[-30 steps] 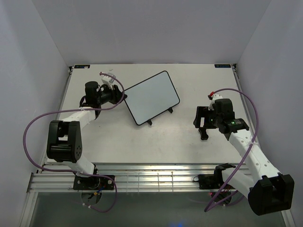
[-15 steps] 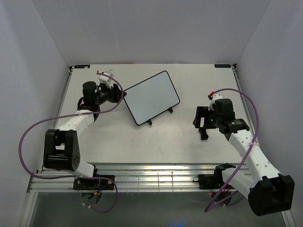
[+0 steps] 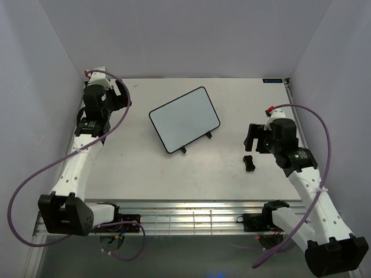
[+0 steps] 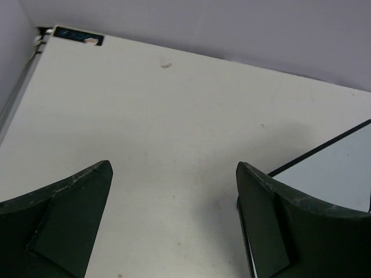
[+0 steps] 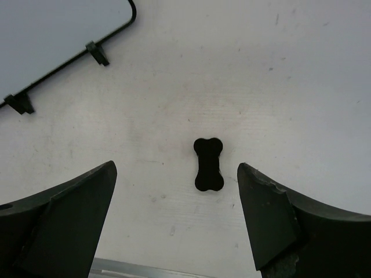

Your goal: Erase the whiteboard

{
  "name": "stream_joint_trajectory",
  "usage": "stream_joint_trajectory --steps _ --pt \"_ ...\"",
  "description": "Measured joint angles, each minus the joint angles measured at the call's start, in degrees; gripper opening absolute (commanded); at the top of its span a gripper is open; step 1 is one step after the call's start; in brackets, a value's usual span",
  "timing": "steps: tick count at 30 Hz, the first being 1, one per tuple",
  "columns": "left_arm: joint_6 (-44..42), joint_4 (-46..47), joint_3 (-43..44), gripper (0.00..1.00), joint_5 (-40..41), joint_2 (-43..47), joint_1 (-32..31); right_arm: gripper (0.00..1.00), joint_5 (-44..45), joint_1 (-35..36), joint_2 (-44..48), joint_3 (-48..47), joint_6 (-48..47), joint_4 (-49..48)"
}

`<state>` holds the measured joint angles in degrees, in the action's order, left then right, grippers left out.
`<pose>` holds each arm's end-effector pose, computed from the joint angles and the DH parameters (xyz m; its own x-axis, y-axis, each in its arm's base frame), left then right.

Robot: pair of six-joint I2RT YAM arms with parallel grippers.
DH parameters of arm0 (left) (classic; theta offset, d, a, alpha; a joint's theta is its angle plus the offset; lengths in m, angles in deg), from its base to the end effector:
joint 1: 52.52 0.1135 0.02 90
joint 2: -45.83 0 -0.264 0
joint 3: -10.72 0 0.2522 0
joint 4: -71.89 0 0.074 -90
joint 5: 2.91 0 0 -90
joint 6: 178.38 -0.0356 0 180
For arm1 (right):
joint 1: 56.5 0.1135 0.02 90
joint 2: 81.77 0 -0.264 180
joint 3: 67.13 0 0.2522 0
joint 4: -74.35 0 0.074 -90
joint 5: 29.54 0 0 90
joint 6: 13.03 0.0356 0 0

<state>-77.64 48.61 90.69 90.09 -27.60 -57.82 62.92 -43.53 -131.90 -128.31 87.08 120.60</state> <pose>0.2991 -0.0259 0.3637 -0.2897 -0.1600 -0.9437 -0.0118 0.9864 -0.1636 0.1834 0.0407 0.3013 -0.5864 0.0449 -0.8088 -0.0885 0.9889 0.1191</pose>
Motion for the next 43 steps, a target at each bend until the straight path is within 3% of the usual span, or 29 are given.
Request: stream_joint_trajectory --steps 4,9,16,25,43 --pt "3.30 -8.24 -3.02 0.98 8.48 11.56 0.02 0.90 3.41 0.00 1.84 -8.70 -0.04 4.33" --pt "5.86 -15.08 -8.20 0.98 12.24 29.88 -0.09 0.90 4.92 0.00 5.97 -17.16 -0.42 8.79" --pt "6.01 -22.56 -10.01 0.98 14.16 40.98 -1.49 0.90 5.73 0.00 10.69 -18.84 -2.19 15.45" --pt "6.25 -28.44 -11.91 0.98 13.64 45.66 -2.16 0.90 7.76 0.00 18.58 -11.37 -4.61 17.62" --pt "5.64 -28.79 -16.04 0.98 11.74 47.82 -3.32 0.90 10.10 0.00 17.29 -11.32 -5.44 17.05"
